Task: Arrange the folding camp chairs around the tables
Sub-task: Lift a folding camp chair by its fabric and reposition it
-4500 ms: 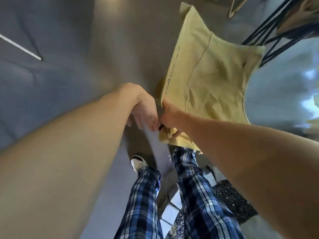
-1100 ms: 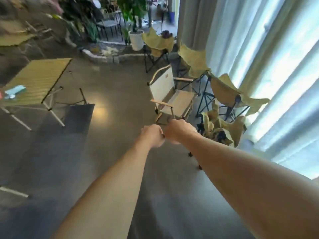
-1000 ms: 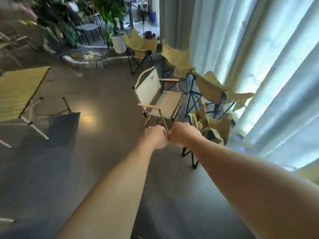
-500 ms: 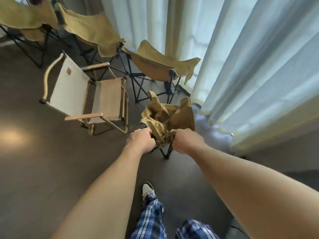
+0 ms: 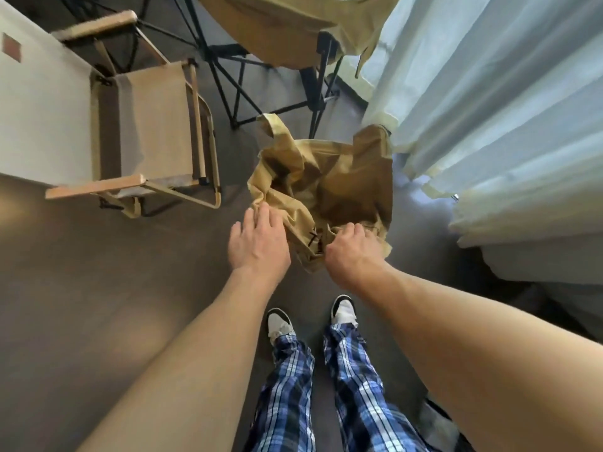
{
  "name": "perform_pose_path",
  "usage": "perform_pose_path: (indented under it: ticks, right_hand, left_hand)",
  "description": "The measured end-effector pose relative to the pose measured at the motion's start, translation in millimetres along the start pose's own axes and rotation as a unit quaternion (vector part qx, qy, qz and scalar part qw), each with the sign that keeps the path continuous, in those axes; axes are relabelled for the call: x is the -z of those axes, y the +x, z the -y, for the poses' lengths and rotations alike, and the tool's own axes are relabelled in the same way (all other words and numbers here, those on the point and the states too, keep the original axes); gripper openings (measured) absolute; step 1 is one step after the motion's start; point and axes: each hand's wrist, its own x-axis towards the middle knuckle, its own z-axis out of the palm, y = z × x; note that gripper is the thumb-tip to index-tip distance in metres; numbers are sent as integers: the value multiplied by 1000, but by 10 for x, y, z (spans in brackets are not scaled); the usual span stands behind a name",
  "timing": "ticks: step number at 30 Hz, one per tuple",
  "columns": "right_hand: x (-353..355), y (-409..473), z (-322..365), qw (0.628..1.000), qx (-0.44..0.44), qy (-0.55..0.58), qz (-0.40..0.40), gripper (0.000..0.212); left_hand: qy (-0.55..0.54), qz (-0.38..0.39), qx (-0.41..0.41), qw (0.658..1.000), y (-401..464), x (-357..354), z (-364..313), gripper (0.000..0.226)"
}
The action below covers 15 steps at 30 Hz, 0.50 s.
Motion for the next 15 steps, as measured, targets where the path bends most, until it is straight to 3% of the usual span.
perform_pose_path:
  ticks: [6, 12, 15]
  right_hand:
    - [67, 162, -101, 998, 57, 5, 23, 32]
    - [42, 289, -219, 998, 58, -10, 39, 39]
    - [-57, 330, -331, 993, 25, -22, 116, 37]
  left_hand:
    - [134, 58, -4, 989, 183, 99, 143, 23]
    - [156, 169, 83, 970, 282, 273, 376, 26]
    - [170, 193, 149, 955, 271, 321, 662, 33]
